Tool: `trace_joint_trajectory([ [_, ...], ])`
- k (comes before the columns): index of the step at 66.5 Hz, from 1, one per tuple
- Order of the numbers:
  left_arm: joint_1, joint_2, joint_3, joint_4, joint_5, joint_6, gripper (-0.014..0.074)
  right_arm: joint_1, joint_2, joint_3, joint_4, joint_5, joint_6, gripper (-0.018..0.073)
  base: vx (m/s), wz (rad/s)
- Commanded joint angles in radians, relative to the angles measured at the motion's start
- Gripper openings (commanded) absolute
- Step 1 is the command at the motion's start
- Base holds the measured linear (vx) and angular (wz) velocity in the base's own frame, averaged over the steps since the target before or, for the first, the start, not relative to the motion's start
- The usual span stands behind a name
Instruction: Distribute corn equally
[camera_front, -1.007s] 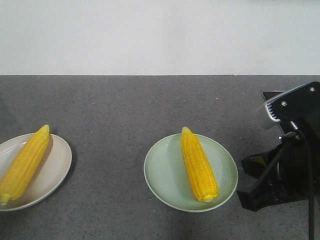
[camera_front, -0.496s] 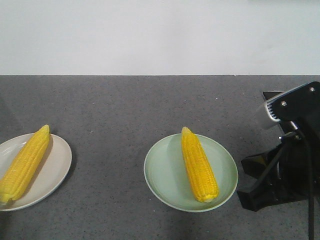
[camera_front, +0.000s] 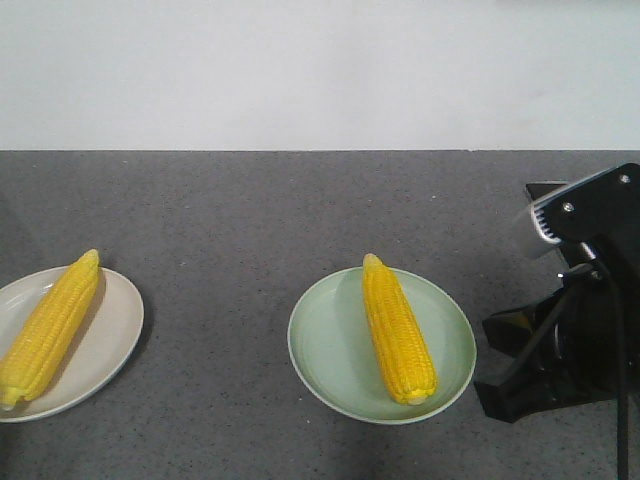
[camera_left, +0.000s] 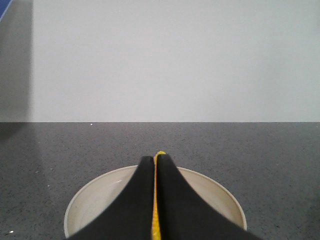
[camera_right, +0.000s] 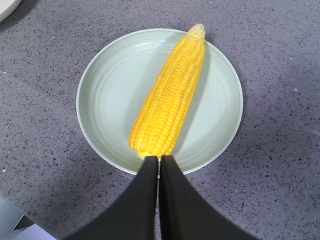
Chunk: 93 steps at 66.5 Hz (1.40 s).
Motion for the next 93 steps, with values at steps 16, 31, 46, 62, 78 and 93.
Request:
trace_joint_trajectory([
  [16,0.023,-0.019,0.016,-0.004,-0.087,-0.008,-0.0006,-0.001,-0.015,-0.024,-0.011,-0.051,-0.001,-0.0011,0.00,0.00],
  [31,0.040,-0.019,0.016,-0.004,-0.087,-0.009,-0.0006,-0.001,-0.015,-0.024,-0.011,-0.051,-0.001,-0.0011,0.00,0.00],
  [46,0.040,-0.018,0.014,-0.004,-0.105,-0.009,-0.0006,-0.001,-0.015,-0.024,-0.011,-0.051,-0.001,-0.0011,0.00,0.00],
  [62,0.042,-0.018,0.014,-0.004,-0.104,-0.009,-0.0006,-0.001,-0.015,-0.024,-0.011,-0.051,-0.001,-0.0011,0.00,0.00],
  [78,0.042,-0.018,0.014,-0.004,-0.104,-0.009,-0.0006,-0.001,-0.015,-0.024,-0.011,-0.051,-0.001,-0.0011,0.00,0.00],
  [93,0.042,-0.018,0.014,-0.004,-0.104,-0.009,-0.0006,-0.001,-0.015,-0.024,-0.011,-0.051,-0.001,-0.0011,0.00,0.00],
])
